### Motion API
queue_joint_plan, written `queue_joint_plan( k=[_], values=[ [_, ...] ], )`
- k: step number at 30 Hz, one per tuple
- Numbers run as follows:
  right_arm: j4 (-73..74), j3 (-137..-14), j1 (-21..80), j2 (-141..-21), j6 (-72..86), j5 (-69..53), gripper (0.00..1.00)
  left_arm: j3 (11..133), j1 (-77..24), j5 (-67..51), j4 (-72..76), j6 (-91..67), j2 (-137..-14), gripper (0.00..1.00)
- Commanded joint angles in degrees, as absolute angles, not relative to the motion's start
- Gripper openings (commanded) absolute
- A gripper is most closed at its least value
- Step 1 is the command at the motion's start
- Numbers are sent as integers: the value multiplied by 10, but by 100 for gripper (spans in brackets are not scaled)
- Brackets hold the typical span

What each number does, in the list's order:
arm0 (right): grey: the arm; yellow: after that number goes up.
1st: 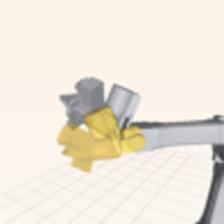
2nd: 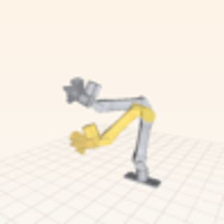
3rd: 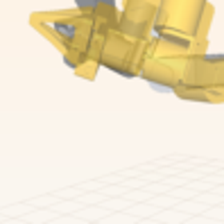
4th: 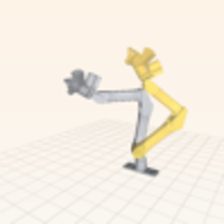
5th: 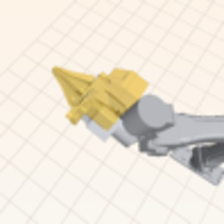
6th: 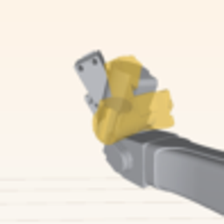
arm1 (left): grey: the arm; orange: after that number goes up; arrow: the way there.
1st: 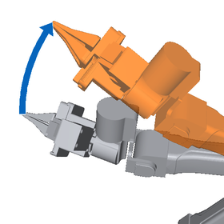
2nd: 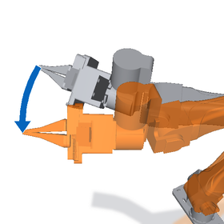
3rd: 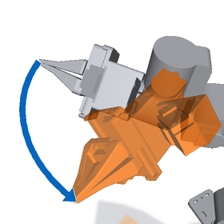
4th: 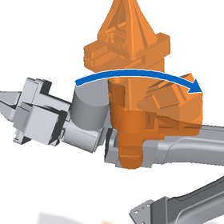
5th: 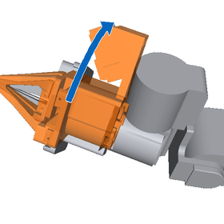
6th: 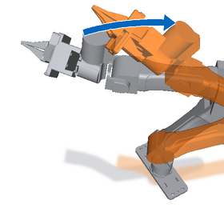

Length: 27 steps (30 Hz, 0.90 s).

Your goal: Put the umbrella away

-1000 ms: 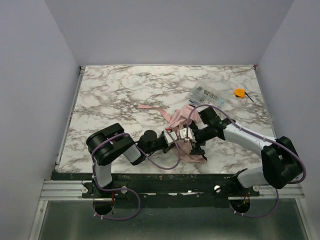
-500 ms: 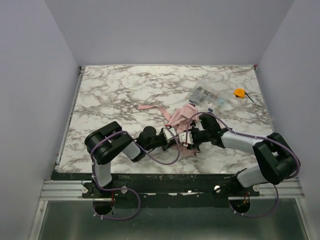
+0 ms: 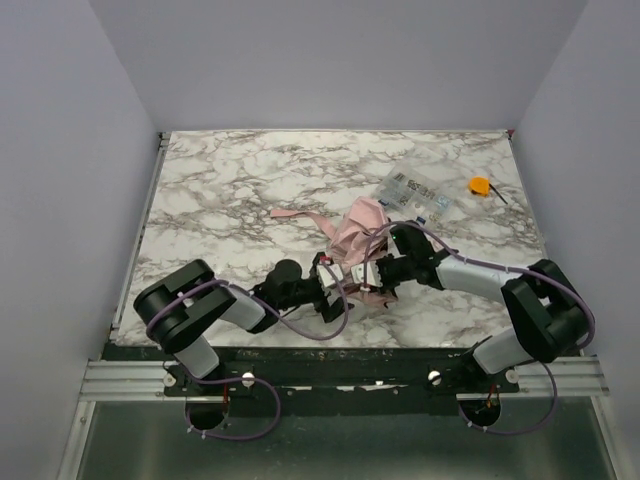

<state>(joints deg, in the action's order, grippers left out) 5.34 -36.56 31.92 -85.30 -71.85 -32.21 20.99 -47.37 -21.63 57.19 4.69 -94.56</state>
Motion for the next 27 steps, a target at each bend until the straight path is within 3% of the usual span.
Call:
queue_joint_plan(
  k=[1,14,20,27],
  values=[
    [138,-372,315,-883,-729,-255,20,176,-489,-268,565,18,-892,98],
    [221,-414,315,-896,-735,-301,20,83,-533,-126,775,102,-895,99],
    [229,-421,315,-901,-731,-310,20,133,-580,-71,684,182,-880,99],
    [238,-425,315,-900,-726,-320,20,168,-593,-5,690,224,-970,98]
  ],
)
